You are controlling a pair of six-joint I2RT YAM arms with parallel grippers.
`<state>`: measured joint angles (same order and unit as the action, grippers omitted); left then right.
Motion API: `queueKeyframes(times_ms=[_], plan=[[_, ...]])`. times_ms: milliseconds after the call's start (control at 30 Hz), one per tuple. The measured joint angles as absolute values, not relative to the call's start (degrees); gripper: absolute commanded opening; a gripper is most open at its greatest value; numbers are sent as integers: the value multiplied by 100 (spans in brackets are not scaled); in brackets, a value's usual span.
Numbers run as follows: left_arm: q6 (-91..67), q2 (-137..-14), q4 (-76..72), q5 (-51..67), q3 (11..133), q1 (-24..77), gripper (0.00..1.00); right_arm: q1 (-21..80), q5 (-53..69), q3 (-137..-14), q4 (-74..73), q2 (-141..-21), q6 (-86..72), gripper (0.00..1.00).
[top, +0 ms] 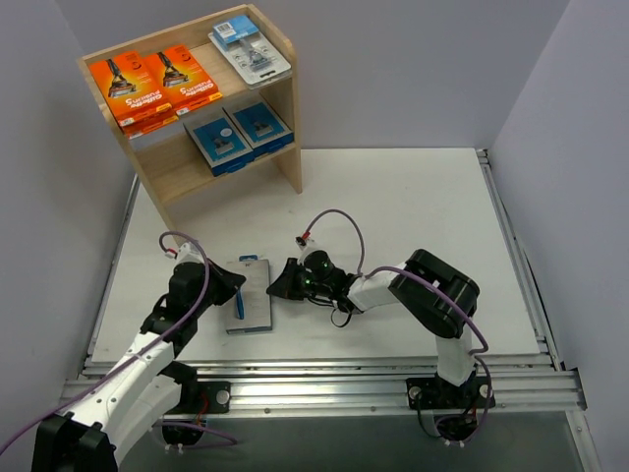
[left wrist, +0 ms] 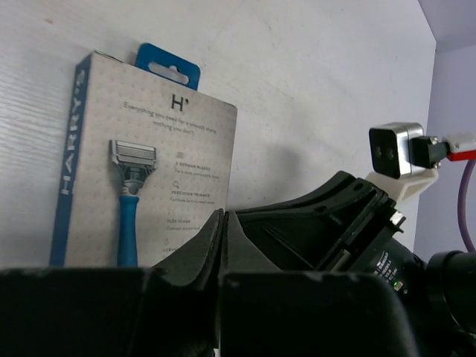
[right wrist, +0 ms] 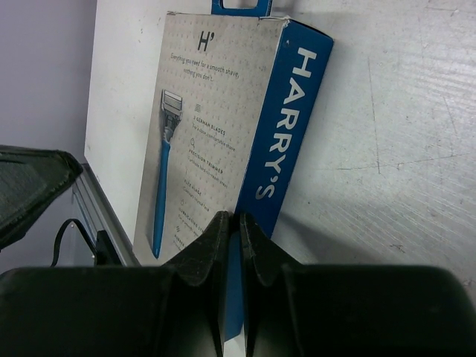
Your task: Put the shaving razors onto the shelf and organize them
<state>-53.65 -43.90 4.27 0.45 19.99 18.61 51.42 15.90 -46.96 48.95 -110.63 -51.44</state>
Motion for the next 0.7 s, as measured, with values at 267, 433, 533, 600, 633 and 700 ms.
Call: queueKeyframes(times_ms=[267,433,533,600,633,700], plan=[[-5242,-4217,589,-43,2117,2171,2,5142,1525,-4471,5216,-11080,-5356,0],[-5061,-3940,884,-233,2364,2171,2,5142,1435,-4195,5629,-11080,-5625,1],[-4982,-3872,1050,-305,2427,2171,2,5118,1428,-4001,5889,-11078,-5793,1],[-4925,-3835,1151,-340,2438,2171,2,5083,1417,-3881,6003,-11078,-5885,1],[-4899,-3813,1208,-362,2440,2171,2,5068,1404,-3826,6016,-11078,-5894,2],[-4873,-3771,1345,-405,2467,2171,2,5052,1339,-3671,5986,-11155,-5937,2]])
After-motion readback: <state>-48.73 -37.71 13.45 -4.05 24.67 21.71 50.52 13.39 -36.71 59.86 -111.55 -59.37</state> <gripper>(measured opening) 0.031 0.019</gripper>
